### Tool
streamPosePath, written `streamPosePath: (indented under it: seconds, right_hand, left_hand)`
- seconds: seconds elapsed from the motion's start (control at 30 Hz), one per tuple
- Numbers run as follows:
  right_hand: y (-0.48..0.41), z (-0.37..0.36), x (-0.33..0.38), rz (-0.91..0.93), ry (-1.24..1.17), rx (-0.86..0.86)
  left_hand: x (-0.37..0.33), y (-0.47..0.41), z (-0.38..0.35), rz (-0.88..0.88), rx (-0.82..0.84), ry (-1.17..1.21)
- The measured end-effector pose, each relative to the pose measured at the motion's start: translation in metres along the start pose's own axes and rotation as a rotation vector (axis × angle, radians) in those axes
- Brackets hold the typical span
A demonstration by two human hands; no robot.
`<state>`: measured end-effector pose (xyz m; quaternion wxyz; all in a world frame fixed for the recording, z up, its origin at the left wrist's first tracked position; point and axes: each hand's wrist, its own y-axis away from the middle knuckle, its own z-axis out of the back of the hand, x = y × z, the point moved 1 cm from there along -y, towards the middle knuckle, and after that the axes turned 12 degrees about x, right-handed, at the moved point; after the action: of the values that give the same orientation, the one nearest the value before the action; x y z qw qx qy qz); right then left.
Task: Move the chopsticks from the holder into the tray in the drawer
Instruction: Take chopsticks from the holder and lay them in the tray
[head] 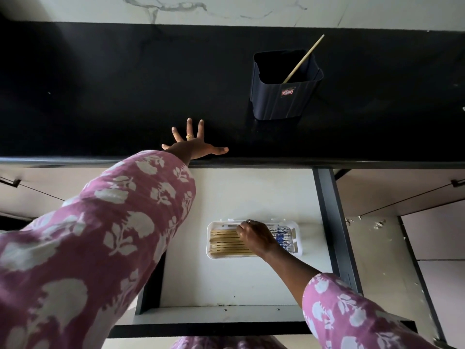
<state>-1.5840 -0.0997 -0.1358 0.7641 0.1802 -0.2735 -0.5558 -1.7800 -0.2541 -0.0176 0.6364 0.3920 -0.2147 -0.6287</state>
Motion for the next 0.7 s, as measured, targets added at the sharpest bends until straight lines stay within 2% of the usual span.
streamPosePath:
  seconds: [0.07, 0.17, 0.33, 0.6, 0.7]
  right_hand:
    - [0.001, 0.006, -0.006, 0.107, 0.101, -0.125]
    - [0.01, 0.024, -0.013, 0.171, 0.174, -0.373]
    - [0.018, 0.07, -0.024, 0.233, 0.127, -0.691]
    - [0.015, 0.185, -0.06, 0.077, -0.009, -1.241]
    - [0.01, 0.231, -0.071, -0.063, -0.186, -1.307]
  left_hand:
    - [0.0, 0.002, -0.001, -0.002, -0.002, 0.002]
    - [0.001, 0.002, -0.001, -0.013, -0.002, 0.017]
    - [0.002, 0.006, 0.0, -0.021, -0.011, 0.025]
    - [0.003, 0.006, 0.0, -0.016, -0.034, 0.032]
    - [0.002, 0.005, -0.001, -0.008, -0.026, 0.026]
